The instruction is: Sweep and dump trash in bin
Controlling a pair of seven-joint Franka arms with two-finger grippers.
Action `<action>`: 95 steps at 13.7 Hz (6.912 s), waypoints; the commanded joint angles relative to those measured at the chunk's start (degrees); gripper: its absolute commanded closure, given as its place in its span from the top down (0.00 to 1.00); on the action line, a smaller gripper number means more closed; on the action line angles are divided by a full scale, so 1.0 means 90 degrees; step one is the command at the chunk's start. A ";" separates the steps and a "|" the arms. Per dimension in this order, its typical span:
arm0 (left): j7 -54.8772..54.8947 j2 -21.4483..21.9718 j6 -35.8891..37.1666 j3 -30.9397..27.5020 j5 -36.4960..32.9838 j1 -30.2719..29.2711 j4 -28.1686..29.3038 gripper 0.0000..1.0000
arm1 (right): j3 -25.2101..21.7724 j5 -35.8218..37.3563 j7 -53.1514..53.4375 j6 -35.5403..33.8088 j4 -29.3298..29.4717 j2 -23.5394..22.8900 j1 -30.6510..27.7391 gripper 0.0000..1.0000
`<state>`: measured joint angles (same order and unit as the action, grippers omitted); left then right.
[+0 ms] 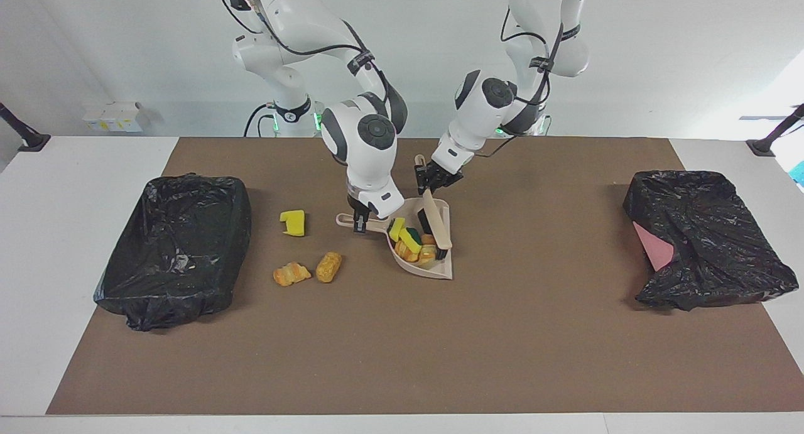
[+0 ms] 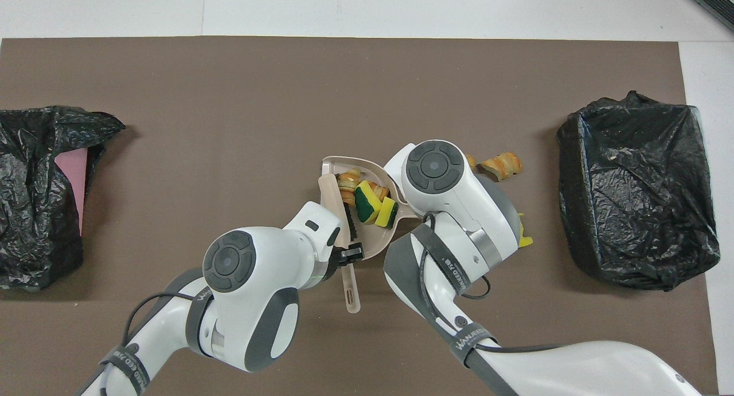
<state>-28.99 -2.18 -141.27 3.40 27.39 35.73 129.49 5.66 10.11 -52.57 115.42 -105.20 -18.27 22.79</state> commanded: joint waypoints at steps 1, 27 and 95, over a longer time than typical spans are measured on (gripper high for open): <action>0.0106 0.0290 0.0324 0.0003 -0.0559 -0.0414 0.0036 0.00 | 0.0055 0.0058 0.0099 -0.0002 -0.0137 0.0155 -0.0091 0.00; -0.2922 0.0985 0.0677 0.0110 -0.2262 0.1568 0.1277 0.90 | -0.0023 -0.1135 -0.7359 0.0328 -0.0723 0.2216 -0.5694 0.00; 0.3348 0.0252 0.6019 -0.1013 -0.2955 -0.2935 -0.4486 1.00 | 0.0279 -0.1095 0.9169 -0.1907 0.3562 -0.1131 0.0327 0.00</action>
<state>1.16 0.51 -87.29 -5.19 1.18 8.65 90.24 8.28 1.35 26.53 98.42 -79.85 -23.03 23.81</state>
